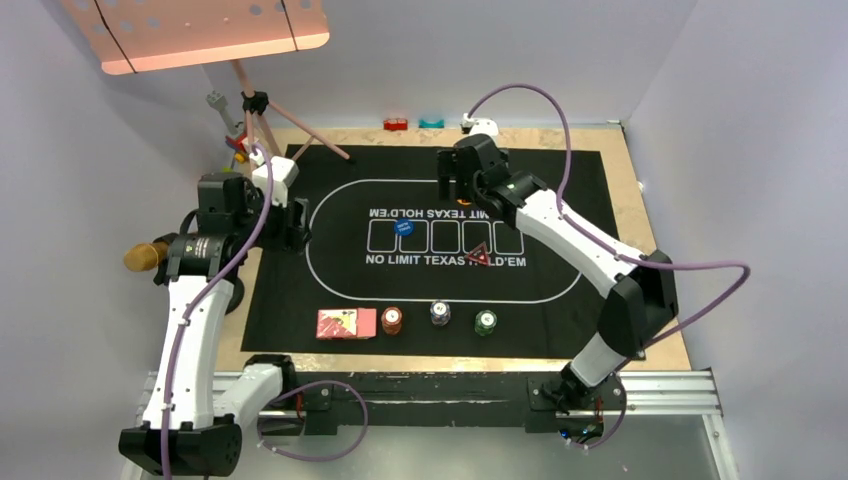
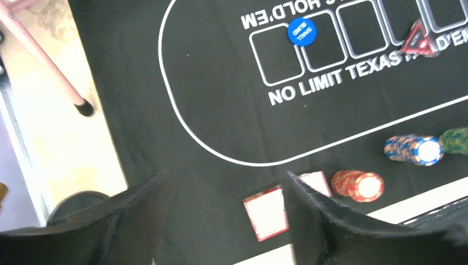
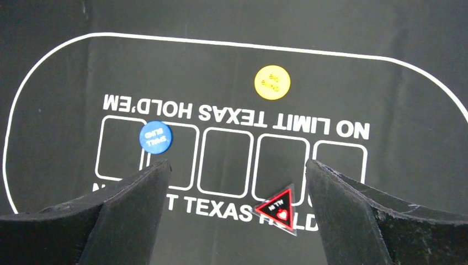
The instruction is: Distribute texas hold em gaming equipment
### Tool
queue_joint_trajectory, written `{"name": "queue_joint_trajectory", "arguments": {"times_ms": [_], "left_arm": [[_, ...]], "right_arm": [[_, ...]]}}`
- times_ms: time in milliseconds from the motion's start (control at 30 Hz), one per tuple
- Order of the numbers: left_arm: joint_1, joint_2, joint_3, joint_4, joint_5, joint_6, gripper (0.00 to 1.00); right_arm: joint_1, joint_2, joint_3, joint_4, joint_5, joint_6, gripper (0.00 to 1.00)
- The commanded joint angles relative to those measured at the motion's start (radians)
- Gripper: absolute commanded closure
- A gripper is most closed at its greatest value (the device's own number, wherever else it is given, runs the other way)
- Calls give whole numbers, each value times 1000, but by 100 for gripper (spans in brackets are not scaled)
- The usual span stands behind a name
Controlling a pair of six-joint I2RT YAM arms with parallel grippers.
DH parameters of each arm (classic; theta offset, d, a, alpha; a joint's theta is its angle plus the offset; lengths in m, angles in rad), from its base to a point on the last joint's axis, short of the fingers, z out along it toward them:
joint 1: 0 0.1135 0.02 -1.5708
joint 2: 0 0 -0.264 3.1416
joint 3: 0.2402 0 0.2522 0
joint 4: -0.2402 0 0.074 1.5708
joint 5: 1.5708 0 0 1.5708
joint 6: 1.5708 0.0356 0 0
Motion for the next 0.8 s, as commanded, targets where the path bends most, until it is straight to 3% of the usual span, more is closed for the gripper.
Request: {"name": "queue_joint_trajectory", "arguments": {"times_ms": [0, 67, 467, 767], "left_arm": [[1, 24, 13, -14, -7, 12, 8], [1, 47, 31, -51, 25, 35, 1], [1, 31, 15, -48, 18, 51, 0], [2, 34, 35, -55, -1, 59, 0]], "right_arm": [[27, 104, 63, 36, -39, 34, 3], [39, 157, 81, 50, -50, 41, 3], [118, 475, 337, 24, -79, 54, 3], [119, 654, 505, -39, -127, 107, 10]]}}
